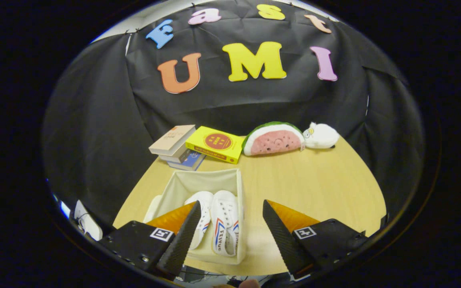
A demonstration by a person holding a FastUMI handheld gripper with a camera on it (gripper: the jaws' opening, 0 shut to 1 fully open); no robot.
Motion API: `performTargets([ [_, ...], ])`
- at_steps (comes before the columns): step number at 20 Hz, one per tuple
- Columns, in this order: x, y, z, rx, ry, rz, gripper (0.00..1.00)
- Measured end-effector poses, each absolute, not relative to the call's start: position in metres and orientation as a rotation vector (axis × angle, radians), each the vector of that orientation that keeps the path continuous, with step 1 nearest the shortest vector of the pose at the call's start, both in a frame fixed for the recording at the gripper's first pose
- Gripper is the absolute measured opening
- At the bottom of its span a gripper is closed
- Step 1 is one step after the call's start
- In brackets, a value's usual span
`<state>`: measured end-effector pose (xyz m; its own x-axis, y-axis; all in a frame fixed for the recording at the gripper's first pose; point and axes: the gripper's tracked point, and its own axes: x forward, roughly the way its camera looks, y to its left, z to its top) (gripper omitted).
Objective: Open the storage box then place both shoes into the box .Put the left shoe in first, then the right shoe, with the right side of both shoes facing outward in a uniform manner.
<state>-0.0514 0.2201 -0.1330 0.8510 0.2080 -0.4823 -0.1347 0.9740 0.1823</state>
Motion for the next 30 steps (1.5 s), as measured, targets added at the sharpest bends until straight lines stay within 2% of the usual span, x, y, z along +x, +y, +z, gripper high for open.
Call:
performTargets([
  [11, -0.092, 0.115, -0.017, 0.149, 0.207, 0.058, 0.93],
  [16, -0.101, 0.093, -0.005, 0.166, 0.158, 0.019, 0.93],
  [30, -0.099, 0.12, -0.012, 0.206, 0.169, 0.098, 0.94],
])
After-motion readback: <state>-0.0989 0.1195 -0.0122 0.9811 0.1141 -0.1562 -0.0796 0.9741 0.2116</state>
